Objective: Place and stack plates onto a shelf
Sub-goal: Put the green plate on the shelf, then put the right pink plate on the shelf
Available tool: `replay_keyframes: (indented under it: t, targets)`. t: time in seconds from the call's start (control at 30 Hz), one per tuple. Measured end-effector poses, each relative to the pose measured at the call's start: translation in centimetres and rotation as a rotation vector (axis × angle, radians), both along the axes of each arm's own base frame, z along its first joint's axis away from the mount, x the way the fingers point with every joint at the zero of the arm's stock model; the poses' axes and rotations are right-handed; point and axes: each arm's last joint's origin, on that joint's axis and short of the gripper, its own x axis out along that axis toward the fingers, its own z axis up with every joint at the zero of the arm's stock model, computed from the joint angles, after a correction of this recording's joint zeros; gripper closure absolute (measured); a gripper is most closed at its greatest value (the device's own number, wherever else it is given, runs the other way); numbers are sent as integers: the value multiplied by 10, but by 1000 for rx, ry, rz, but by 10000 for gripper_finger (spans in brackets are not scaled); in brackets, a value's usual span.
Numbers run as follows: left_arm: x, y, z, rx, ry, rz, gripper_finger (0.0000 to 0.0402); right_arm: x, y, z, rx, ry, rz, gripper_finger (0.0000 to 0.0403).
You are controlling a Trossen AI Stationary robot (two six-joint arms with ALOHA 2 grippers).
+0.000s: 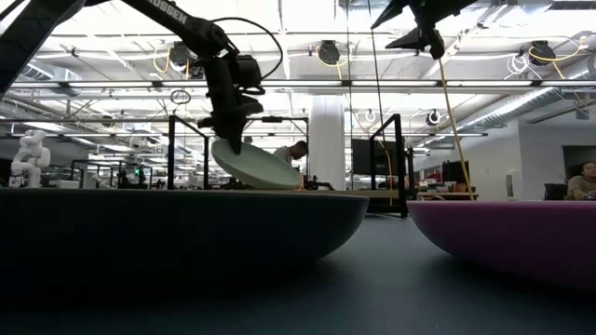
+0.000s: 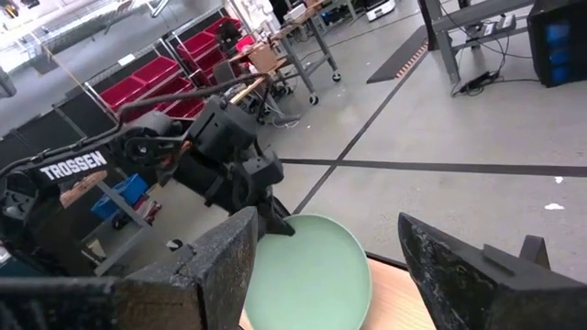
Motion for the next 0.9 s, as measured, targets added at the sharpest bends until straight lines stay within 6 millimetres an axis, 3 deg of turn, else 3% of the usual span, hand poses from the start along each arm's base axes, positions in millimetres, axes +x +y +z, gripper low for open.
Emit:
replay_keyframes:
  t: [0.23,0.43,0.73,0.9]
  targets:
    - [1,-8,-19,-4,44,54,372,0,0,0,0,0,0,157]
    - [4,-8,-21,36,53,72,366,0,0,0,0,0,0,157]
    - [4,-7,-22,45,62,118,298,0,0,0,-1,2,1,157]
    - [4,-7,-22,43,61,119,279,0,0,0,-16,14,4,157]
